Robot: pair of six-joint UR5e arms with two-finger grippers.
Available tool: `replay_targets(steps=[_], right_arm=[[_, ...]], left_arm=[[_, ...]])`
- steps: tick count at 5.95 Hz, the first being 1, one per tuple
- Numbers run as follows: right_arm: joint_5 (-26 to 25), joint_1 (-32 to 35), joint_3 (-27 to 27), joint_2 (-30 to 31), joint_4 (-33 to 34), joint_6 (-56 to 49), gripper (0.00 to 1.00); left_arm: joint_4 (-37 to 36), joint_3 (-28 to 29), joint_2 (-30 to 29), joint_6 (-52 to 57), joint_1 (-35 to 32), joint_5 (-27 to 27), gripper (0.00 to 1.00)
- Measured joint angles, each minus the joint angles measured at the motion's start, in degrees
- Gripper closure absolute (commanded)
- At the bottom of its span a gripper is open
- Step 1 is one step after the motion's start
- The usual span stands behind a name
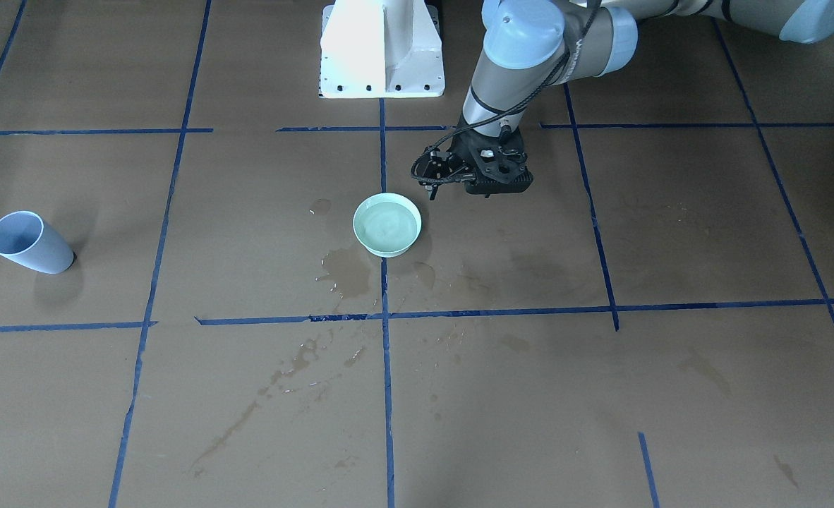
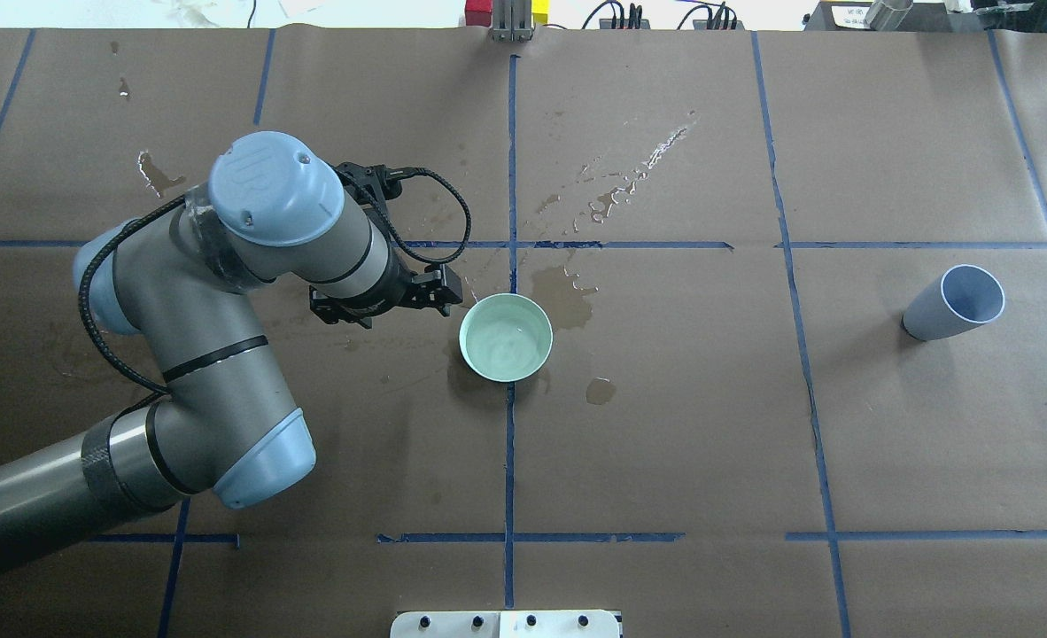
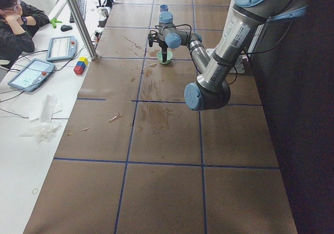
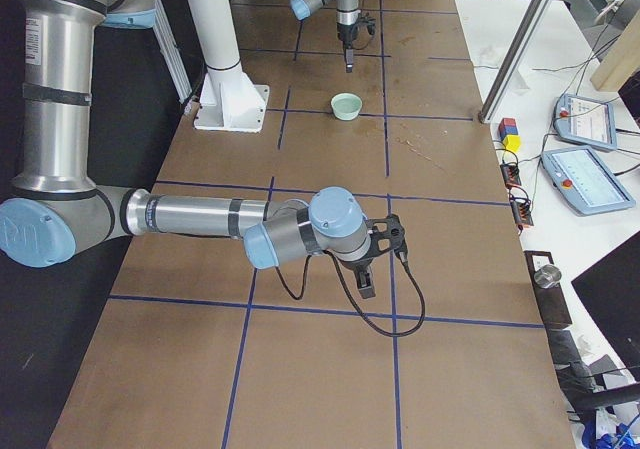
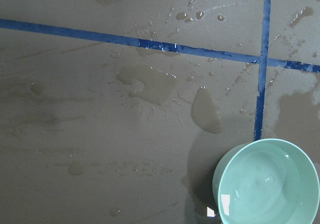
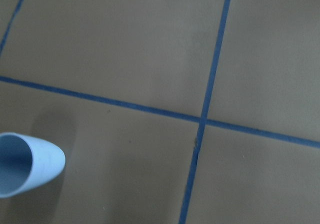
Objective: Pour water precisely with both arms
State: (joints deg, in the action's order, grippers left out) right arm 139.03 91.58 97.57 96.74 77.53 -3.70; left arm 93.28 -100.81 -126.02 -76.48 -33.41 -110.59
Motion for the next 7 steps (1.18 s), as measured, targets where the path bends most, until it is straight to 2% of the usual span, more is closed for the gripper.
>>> replay_targets(steps=[1,2,3,4,5,6,7], right_arm=[[-2.43,-0.52,0.21,-1.57,9.68,-5.75,0.0],[-4.43,-0.53,0.38,-2.6,13.59,-7.38,0.0],[-4.96,-0.56,0.41,-2.95,14.69,-7.52,0.0],[-5.06,-0.59,0.41,-3.08,14.95,-7.49,0.0],[-5.08,-0.6,0.36,-3.09,15.0,-7.47,0.0],[-5.08,-0.59,0.35,-3.04,15.01,-7.46,0.0],[-5.08,-0.55,0.34,-2.93,15.02,-7.46,0.0]], left_arm=[[0.26,1.39,-0.64,-1.44,1.15,1.52,0.0],[2.18,3.31,-1.05,-3.49,2.84,3.49,0.0],[5.99,6.65,-1.8,-6.05,4.72,5.91,0.0],[9.17,10.04,-3.12,-7.99,6.01,7.59,0.1],[10.34,11.99,-4.03,-8.74,6.64,8.16,0.63],[10.66,12.86,-4.39,-9.07,6.98,8.31,0.93],[10.75,13.11,-4.49,-9.13,7.08,8.31,1.0]])
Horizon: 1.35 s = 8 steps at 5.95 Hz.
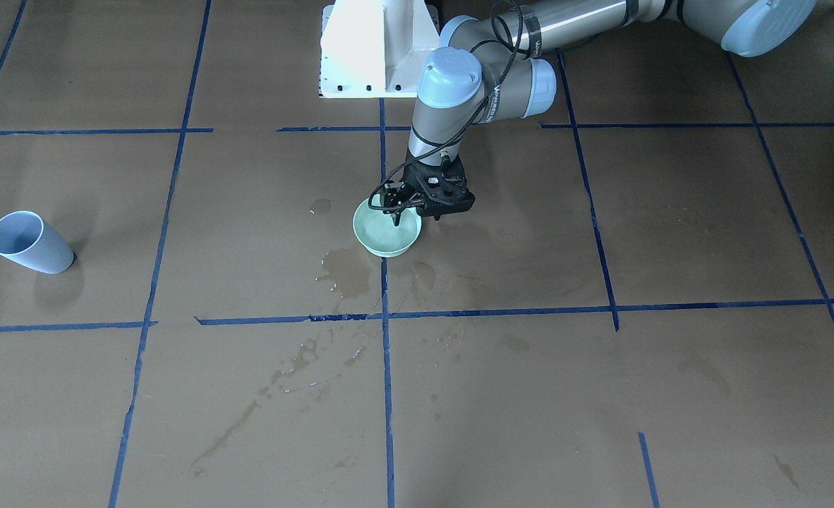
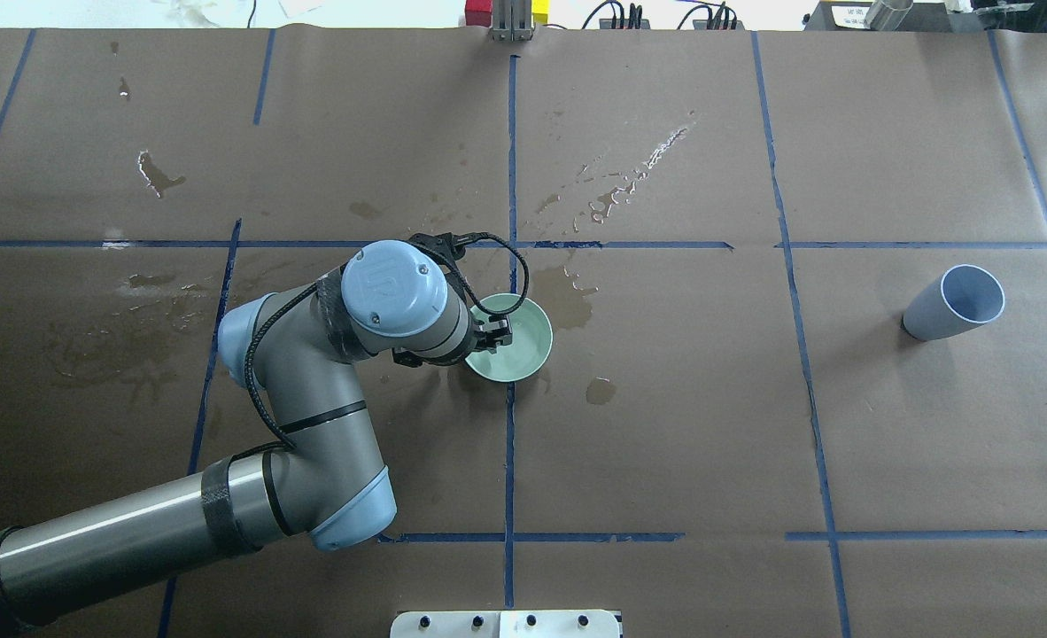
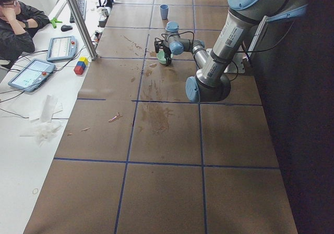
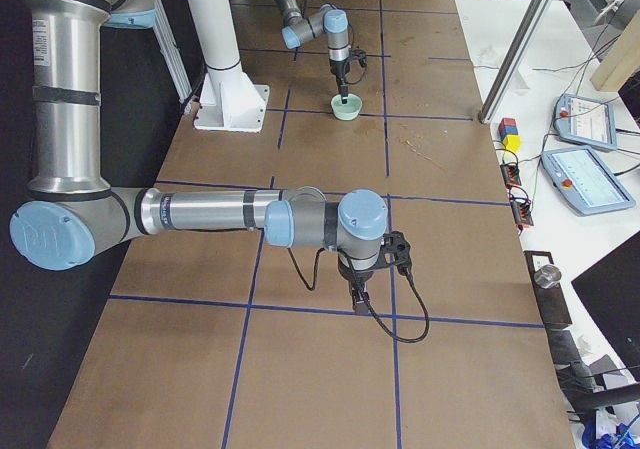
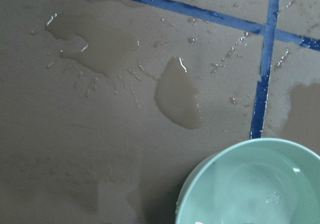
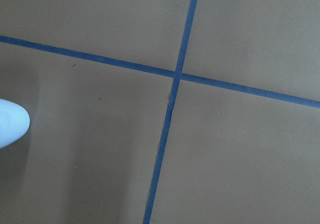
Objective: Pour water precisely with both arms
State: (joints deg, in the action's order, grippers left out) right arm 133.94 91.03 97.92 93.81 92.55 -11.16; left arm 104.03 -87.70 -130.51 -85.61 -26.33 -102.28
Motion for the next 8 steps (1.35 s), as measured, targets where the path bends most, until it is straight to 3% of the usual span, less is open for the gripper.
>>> replay_targets(steps=[5,8], right_arm=[[-0.11,0.0,-0.07,0.49,-0.09,0.11,0.0],[0.13,-0.27,-0.21,0.48,0.01,0.23,0.0]], left_arm=[[-0.03,-0.97,0.17,0.48,-1.73,-1.89,1.0],[-0.15,-7.72,6.35,6.42,-9.82,-12.98,1.0]])
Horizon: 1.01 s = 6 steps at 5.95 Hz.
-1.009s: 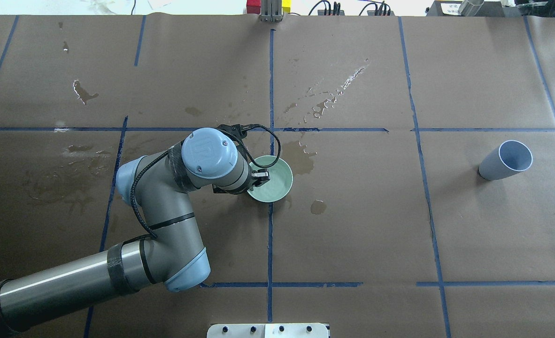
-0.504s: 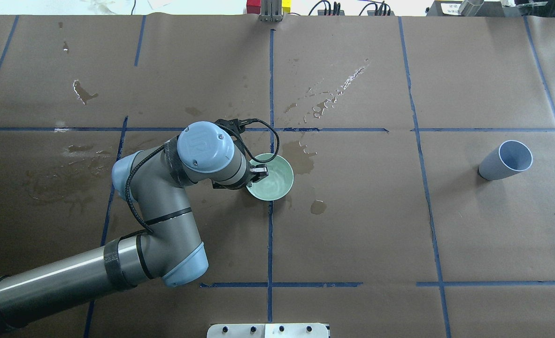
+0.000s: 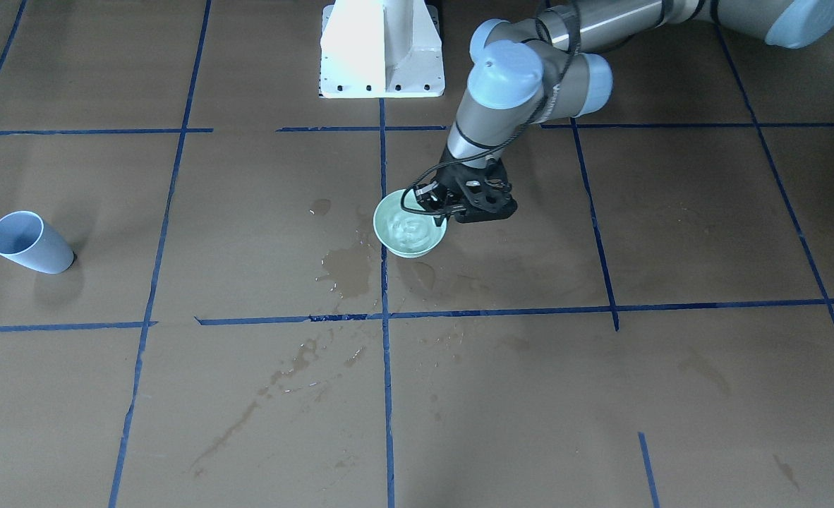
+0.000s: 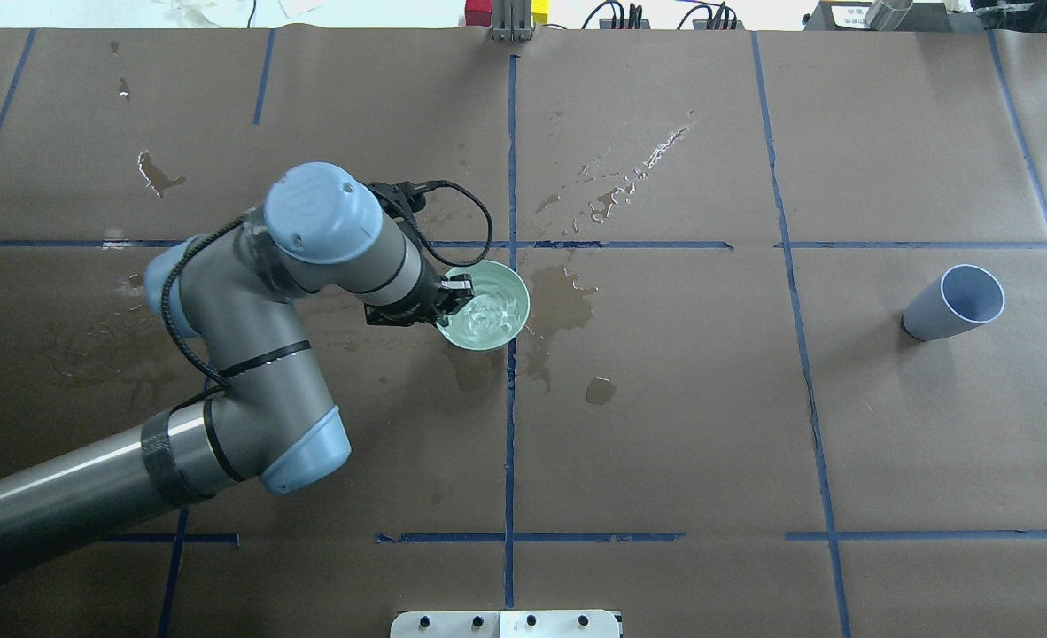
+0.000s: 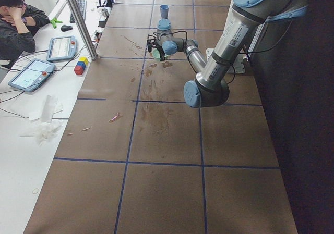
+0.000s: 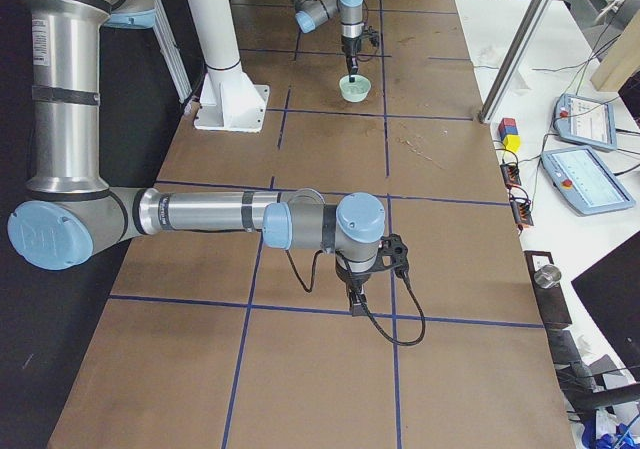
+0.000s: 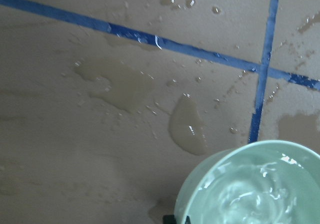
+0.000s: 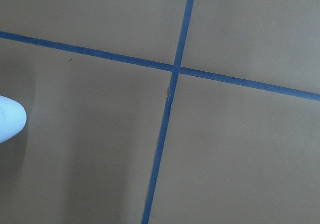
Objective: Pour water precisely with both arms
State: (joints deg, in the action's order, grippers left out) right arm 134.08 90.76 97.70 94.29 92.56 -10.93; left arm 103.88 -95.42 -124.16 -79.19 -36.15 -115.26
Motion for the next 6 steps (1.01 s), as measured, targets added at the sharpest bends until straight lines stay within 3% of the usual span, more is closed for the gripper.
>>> replay_targets(steps=[3,6], right_arm=[[0.93,-0.05,-0.13,0.45,0.14,-0.14,0.0],[1.01,-0.05,-0.14,0.6,0.1,-0.12,0.0]], left_arm=[[0.68,-4.56,11.76,15.76,-12.19,-12.03,1.0],[6.06,-4.26,24.69,33.59,-24.94,-24.34,1.0]])
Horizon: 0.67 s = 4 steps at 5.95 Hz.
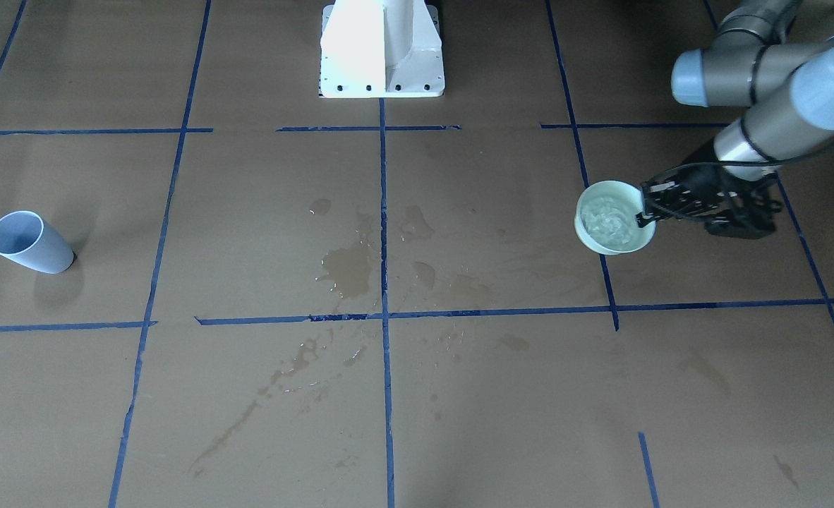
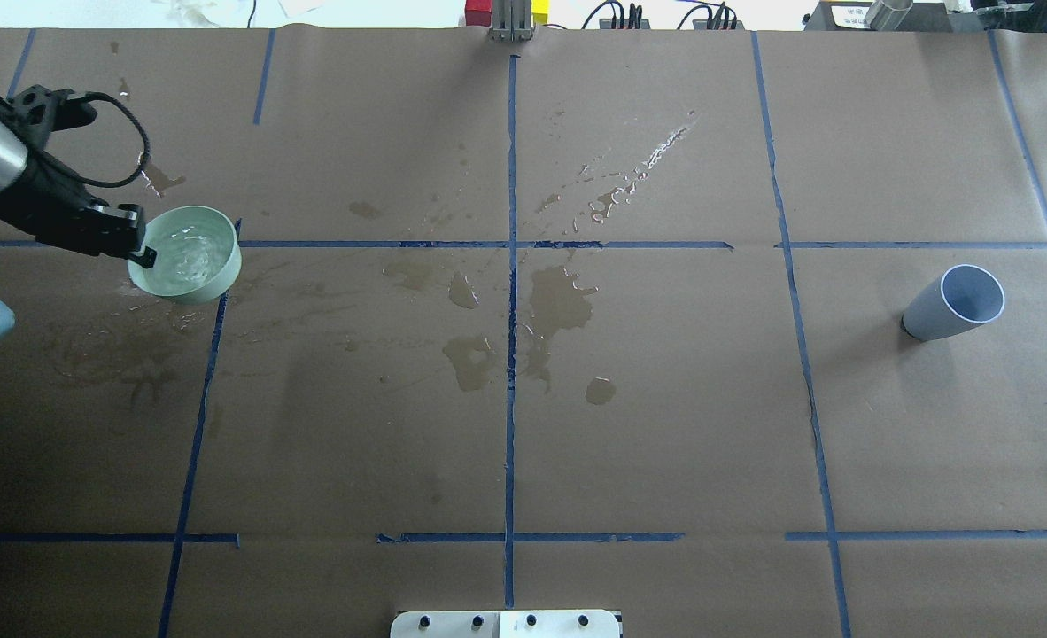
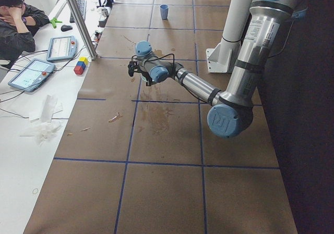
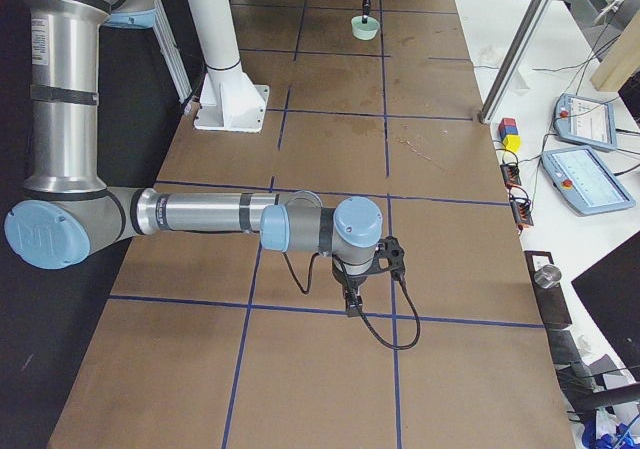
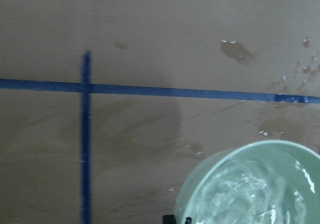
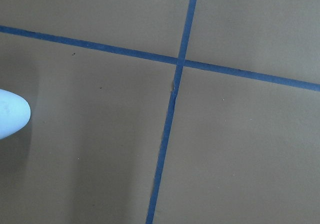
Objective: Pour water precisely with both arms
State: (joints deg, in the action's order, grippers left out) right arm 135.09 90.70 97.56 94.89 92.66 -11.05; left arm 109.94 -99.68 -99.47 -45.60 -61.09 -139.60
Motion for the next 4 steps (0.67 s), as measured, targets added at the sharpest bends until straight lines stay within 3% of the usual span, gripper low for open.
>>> replay_targets(steps=[4], right_arm=[[0.0,0.0,0.0,0.01,-0.02,0.06,0.0]], left_arm=[[4.47,3.74,9.98,16.29,-7.99,-2.35,1.0]])
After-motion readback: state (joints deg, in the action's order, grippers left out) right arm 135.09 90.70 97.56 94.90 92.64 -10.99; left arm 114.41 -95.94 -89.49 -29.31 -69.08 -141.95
